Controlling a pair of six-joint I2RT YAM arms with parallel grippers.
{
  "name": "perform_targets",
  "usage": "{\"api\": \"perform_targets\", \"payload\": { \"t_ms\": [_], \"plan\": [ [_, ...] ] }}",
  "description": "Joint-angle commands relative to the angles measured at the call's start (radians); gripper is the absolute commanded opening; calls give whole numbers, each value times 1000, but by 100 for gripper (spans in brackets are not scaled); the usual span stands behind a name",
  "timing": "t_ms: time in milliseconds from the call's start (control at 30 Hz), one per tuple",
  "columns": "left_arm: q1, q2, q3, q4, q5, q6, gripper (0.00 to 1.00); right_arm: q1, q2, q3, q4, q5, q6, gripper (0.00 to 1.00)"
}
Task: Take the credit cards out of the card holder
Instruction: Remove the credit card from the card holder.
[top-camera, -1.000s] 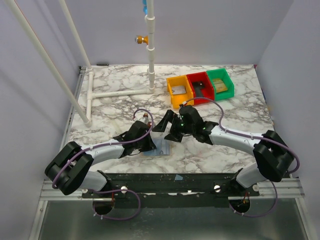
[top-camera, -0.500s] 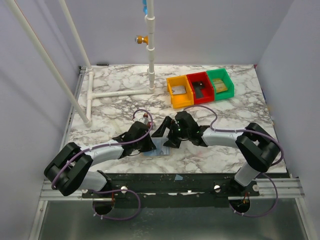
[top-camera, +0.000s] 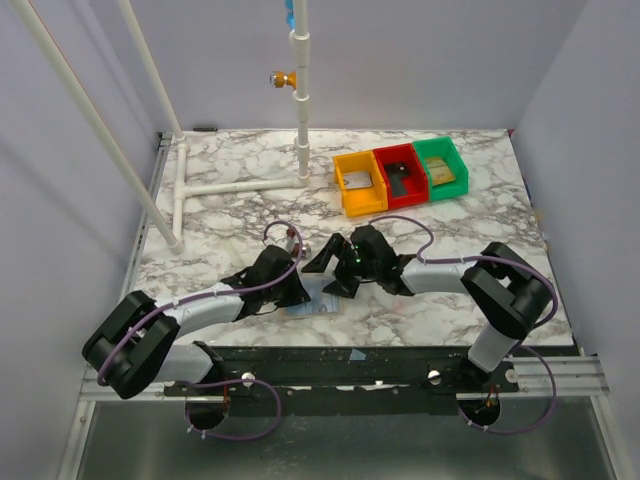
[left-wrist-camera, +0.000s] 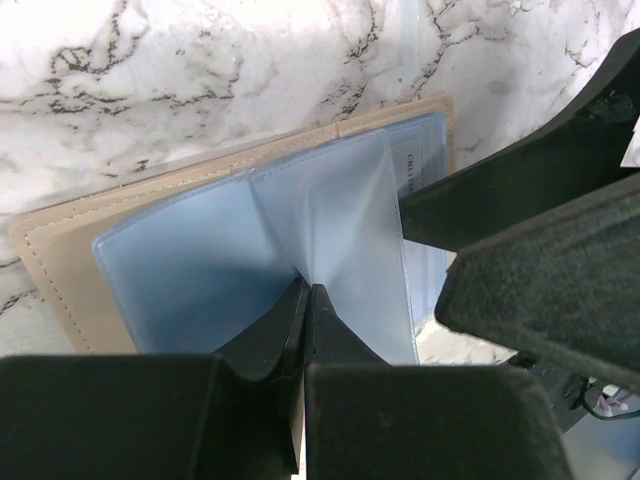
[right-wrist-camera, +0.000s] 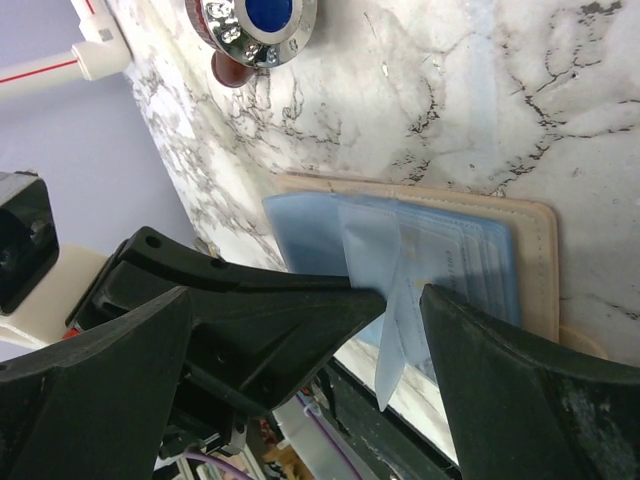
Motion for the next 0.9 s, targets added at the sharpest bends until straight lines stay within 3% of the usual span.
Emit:
{"api": "perform_targets", "payload": {
  "t_ms": [0,133,333,500,567,633,700,867],
  "plan": [
    [0,-39,-24,-53,13,18,0,10,20,-12,23,-10,24,96],
    [1,-59,-23,-54,5,26,0,17,19,-16,15,2,27,86],
    [1,-87,-37,-53,6,34,0,29,29,-6,14,6,29,56],
    [2,-91,-33,-53,10,39,0,40,44,4,1,15,24,54],
    [4,-90,-33,-53,11,39,0,42,54,8,0,11,20,48],
    [3,-93,-30,-53,12,41,0,44,59,11,-1,11,18,31],
    [3,-98,-29,-53,9,40,0,44,62,16,-8,16,12,23],
    [5,-130,-27,-102,-18,45,14,44,65,38,-29,20,-6,14]
  ]
}}
